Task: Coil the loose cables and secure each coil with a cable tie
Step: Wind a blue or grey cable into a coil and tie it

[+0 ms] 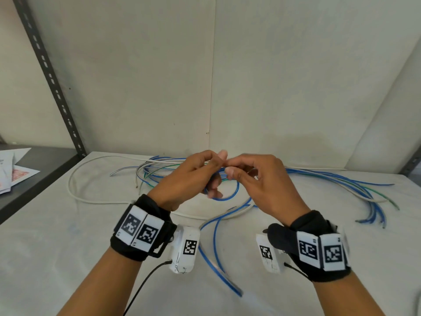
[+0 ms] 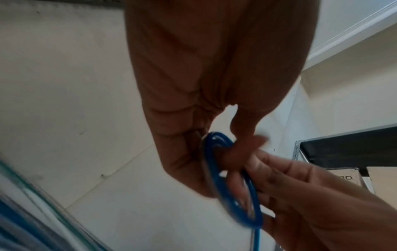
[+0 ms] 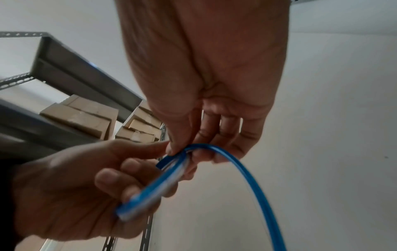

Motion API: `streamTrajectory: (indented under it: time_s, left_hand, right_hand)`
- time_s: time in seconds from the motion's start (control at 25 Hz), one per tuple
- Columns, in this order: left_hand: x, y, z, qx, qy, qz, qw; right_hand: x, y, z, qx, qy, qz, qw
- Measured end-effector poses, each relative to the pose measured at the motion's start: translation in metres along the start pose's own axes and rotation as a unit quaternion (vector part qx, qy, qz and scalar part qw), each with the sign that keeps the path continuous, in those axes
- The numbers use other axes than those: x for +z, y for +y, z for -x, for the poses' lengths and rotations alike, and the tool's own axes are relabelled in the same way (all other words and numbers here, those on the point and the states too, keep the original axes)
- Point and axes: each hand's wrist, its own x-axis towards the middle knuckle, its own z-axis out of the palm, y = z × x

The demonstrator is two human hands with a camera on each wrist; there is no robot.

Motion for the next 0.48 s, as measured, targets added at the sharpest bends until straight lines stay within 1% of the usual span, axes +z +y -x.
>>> streamTrajectory:
  time_s: [0.12,0.28,0.32,0.4,0.48]
  left_hand:
    - [0.005,-0.001,-0.001,-0.019,0.011,-0.010,1.000]
    - [0.005,0.003,0.000,-0.020,-0.010,-0.037,0.999]
    - [0.004,0.005,0.000,-0.027,-0.014,-0.019,0.999]
    - [0.003,0.008,0.000,-0.036,-0.009,0.055,0.998]
    - [0.001,0.009,0.000,-0.029,0.025,0.121,0.992]
  right_hand:
    - [0.003,-0.001,0.000,0.006,0.044,-0.023,0.999]
    - [0.004,-0.003,0.001,-0.002,0.036,-0.034,0.999]
    - [0.006,-0.005,0.000,-0.002,0.036,-0.045,0.998]
    - [0.009,-0.008,0.000,0.005,0.049,-0.072,0.996]
    - [0.010,-0.009,-0.001,0.018,0.065,-0.105,0.992]
